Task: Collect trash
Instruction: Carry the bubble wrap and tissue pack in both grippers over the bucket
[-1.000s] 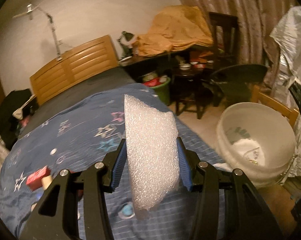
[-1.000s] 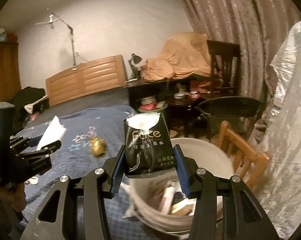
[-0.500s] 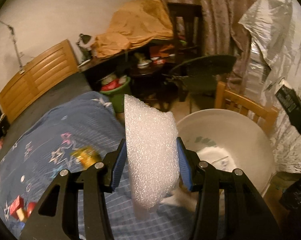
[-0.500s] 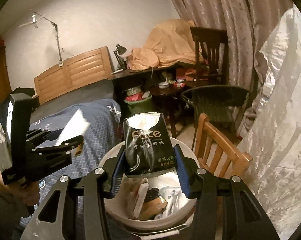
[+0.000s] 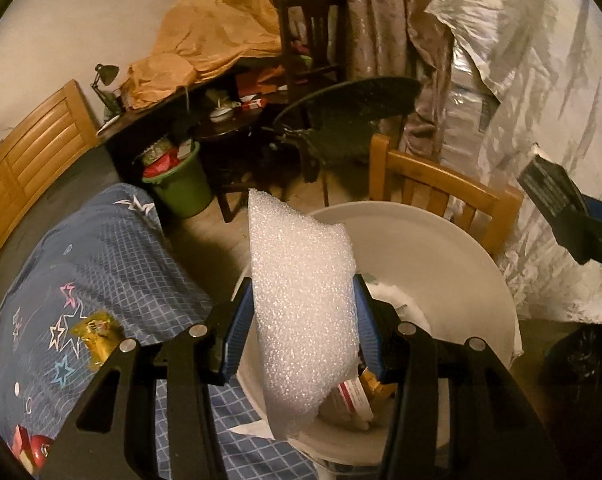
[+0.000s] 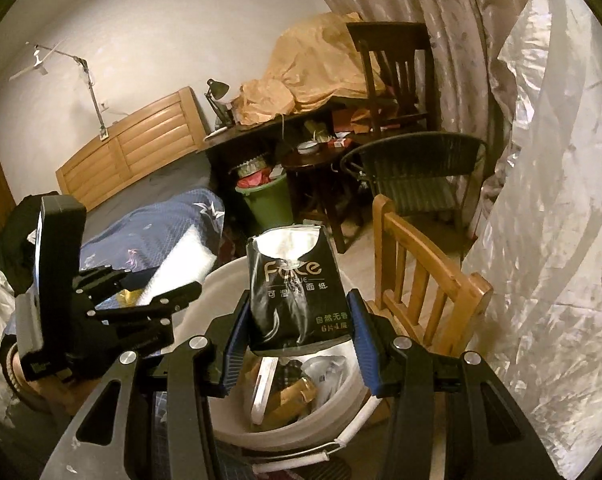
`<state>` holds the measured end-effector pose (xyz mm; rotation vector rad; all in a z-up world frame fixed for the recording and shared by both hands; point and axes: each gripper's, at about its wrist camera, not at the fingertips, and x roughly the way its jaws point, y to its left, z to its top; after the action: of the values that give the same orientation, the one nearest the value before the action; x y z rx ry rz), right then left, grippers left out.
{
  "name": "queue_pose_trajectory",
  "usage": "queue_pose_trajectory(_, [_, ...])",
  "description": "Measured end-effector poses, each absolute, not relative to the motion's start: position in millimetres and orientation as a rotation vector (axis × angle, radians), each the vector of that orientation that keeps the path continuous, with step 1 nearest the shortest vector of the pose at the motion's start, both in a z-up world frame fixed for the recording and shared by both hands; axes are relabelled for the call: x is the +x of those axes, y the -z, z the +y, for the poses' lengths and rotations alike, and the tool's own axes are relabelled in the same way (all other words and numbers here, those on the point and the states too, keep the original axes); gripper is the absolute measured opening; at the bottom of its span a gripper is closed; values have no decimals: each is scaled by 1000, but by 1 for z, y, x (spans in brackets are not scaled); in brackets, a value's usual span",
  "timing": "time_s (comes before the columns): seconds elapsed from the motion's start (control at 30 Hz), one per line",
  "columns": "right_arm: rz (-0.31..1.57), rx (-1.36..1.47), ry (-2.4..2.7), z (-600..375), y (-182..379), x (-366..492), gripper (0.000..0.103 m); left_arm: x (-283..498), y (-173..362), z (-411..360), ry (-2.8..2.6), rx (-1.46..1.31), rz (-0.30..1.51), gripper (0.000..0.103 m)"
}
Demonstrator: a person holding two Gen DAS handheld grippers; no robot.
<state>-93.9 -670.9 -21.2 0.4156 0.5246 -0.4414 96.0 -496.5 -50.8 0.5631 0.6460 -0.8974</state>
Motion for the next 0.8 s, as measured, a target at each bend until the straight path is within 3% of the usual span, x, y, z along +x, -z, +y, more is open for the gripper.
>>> queue_pose_trajectory(0.8, [569,421,376,-673,29,-60,48,95,65,-503,908,583,682,47])
